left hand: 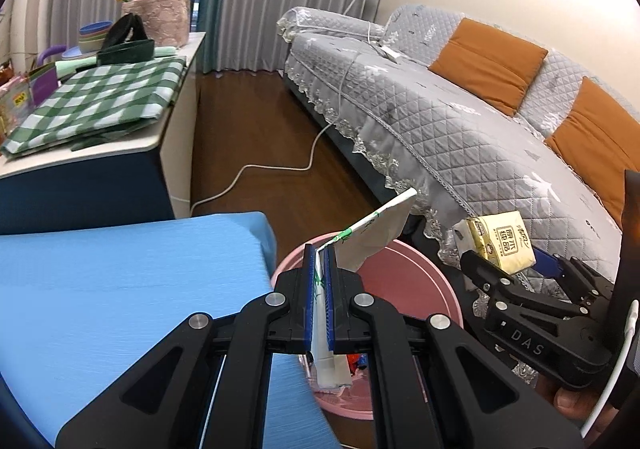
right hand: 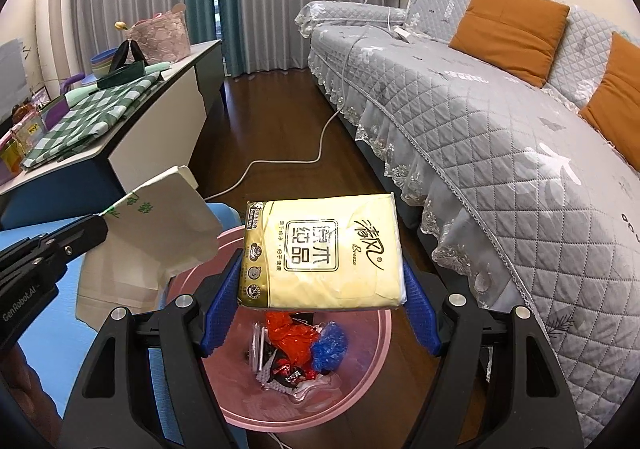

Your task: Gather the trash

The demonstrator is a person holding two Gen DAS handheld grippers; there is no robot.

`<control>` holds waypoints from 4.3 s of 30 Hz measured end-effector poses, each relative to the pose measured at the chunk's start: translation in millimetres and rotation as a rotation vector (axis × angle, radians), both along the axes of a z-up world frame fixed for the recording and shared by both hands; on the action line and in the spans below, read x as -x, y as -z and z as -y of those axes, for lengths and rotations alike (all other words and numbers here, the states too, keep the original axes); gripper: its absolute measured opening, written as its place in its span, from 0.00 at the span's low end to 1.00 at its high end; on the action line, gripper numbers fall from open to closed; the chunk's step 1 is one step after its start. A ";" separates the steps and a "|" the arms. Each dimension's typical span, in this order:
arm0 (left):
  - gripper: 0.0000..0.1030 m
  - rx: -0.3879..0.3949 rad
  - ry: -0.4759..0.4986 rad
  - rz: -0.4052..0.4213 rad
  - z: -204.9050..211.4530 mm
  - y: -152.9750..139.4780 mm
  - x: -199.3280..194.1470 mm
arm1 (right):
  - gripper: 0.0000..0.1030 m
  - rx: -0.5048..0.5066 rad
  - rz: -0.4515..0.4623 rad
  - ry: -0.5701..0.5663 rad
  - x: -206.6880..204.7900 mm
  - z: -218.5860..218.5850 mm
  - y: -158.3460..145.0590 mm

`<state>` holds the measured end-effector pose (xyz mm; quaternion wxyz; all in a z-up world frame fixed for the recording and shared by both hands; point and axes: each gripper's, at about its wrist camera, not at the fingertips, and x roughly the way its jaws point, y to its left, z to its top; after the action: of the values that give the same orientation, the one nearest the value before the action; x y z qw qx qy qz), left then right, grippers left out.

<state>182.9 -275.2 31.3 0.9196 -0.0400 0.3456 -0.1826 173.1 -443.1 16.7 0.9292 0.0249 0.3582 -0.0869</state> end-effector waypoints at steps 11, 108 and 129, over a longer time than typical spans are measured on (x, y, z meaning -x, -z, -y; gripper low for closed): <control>0.06 0.023 0.045 -0.043 13.8 11.8 -6.3 | 0.71 -0.018 -0.019 -0.005 -1.5 9.8 5.6; 0.92 -0.098 -0.394 0.073 -238.2 -11.5 276.7 | 0.95 -0.005 0.045 -0.199 224.7 -212.3 -35.1; 0.92 -0.091 -0.380 0.079 -235.3 -12.7 276.7 | 0.95 -0.003 0.047 -0.194 223.8 -207.0 -34.2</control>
<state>-93.8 -39.8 44.0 0.9512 -0.0556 0.3035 0.0089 -50.7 -236.2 50.8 0.9413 -0.0065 0.3374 0.0048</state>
